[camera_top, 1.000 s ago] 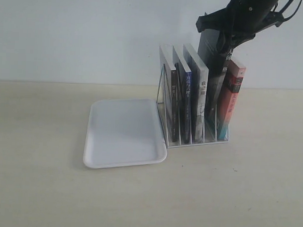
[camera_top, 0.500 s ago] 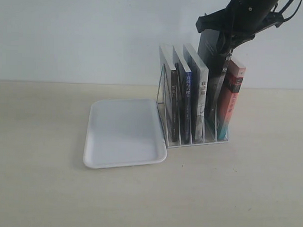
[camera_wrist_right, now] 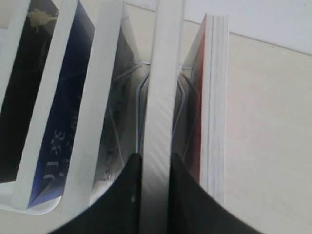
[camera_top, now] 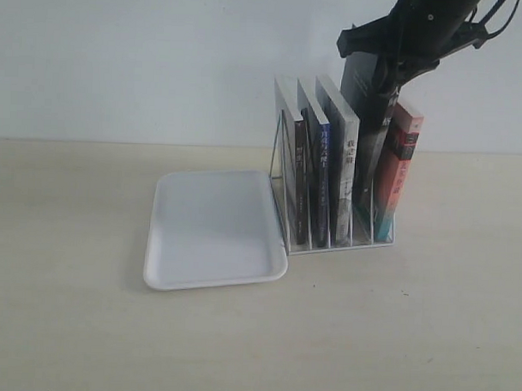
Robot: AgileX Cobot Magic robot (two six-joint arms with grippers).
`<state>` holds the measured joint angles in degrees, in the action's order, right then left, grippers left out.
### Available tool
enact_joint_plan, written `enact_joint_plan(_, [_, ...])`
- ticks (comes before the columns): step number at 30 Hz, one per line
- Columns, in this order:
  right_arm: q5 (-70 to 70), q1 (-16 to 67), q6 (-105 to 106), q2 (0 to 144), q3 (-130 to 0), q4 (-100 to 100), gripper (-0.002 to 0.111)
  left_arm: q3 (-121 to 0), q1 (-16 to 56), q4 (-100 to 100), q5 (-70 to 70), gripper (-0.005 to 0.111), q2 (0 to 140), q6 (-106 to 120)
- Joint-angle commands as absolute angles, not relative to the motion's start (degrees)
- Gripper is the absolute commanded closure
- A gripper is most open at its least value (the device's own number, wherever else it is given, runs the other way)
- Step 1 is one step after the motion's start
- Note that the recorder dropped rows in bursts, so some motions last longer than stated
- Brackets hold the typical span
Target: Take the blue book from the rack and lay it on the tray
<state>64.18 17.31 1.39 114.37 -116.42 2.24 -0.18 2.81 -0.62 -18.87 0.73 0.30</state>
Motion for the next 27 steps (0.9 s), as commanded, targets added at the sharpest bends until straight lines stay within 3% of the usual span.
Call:
enact_joint_plan(1, [62.78, 17.24, 2.0, 115.48, -116.65, 2.03, 0.108, 0.0, 2.63, -0.58, -18.06, 0.103, 0.48, 0.48])
enact_joint_plan(10, [60.5, 17.24, 2.46, 117.29, -116.65, 2.46, 0.108, 0.0, 2.63, -0.58, -18.06, 0.103, 0.48, 0.48])
enact_joint_plan(13, [61.44, 17.24, 3.33, 117.29, -116.65, 2.46, 0.099, 0.0, 2.63, -0.58, -18.06, 0.103, 0.48, 0.48])
enact_joint_plan(18, [63.12, 17.24, 3.33, 117.29, -116.65, 2.46, 0.075, 0.0, 2.63, -0.58, -18.06, 0.103, 0.48, 0.48])
enact_joint_plan(27, [64.16, 17.24, 3.33, 115.83, -116.65, 2.46, 0.072, 0.0, 2.63, -0.58, -18.06, 0.103, 0.48, 0.48])
